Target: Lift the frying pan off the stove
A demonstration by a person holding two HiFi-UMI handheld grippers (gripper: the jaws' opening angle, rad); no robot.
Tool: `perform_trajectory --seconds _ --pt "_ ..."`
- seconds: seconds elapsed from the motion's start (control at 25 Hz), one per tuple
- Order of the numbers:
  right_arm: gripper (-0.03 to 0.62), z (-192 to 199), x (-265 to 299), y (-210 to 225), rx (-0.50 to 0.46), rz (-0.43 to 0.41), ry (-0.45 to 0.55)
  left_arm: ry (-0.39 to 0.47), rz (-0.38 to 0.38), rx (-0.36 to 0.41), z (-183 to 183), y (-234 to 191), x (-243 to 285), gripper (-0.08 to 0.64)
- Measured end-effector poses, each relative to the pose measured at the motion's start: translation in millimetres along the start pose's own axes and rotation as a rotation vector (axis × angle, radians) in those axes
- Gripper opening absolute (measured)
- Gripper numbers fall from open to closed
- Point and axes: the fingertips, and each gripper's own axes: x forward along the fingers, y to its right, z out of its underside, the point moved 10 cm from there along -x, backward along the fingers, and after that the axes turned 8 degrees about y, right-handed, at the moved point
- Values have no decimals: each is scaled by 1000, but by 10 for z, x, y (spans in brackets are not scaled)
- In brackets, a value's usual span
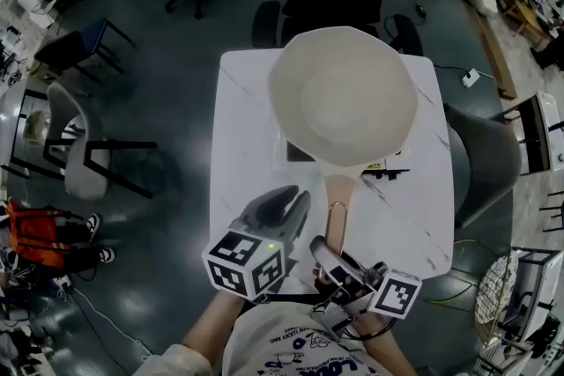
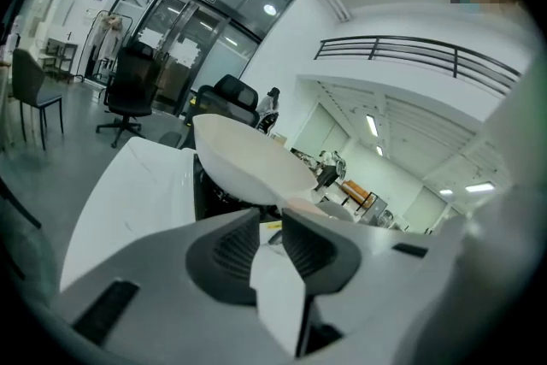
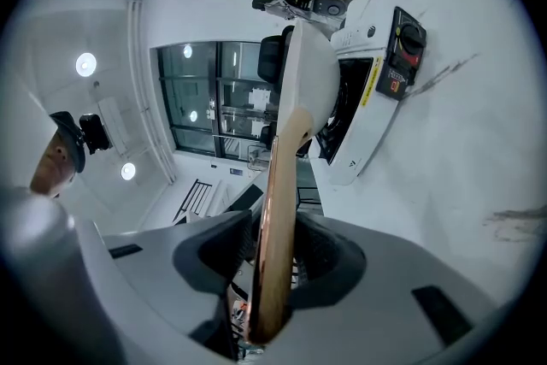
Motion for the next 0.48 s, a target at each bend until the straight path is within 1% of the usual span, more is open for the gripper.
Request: perform_trajectory --seconds 0.08,0.16,0.28,0.4,0.48 --pt "131 -8 -1 0 -6 11 -6 2 37 -64 -2 -3 16 81" --pt "107 -10 4 1 -5 17 -11 3 74 -152 -4 -24 31 81" --pt "106 -4 -3 17 0 15 -16 2 109 -261 6 -48 75 81" --pt "104 -15 -11 29 -5 20 -26 -6 144 -315 -12 -39 167 91" --pt "104 -25 -12 23 -8 21 -28 -20 157 -324 -33 -32 244 129"
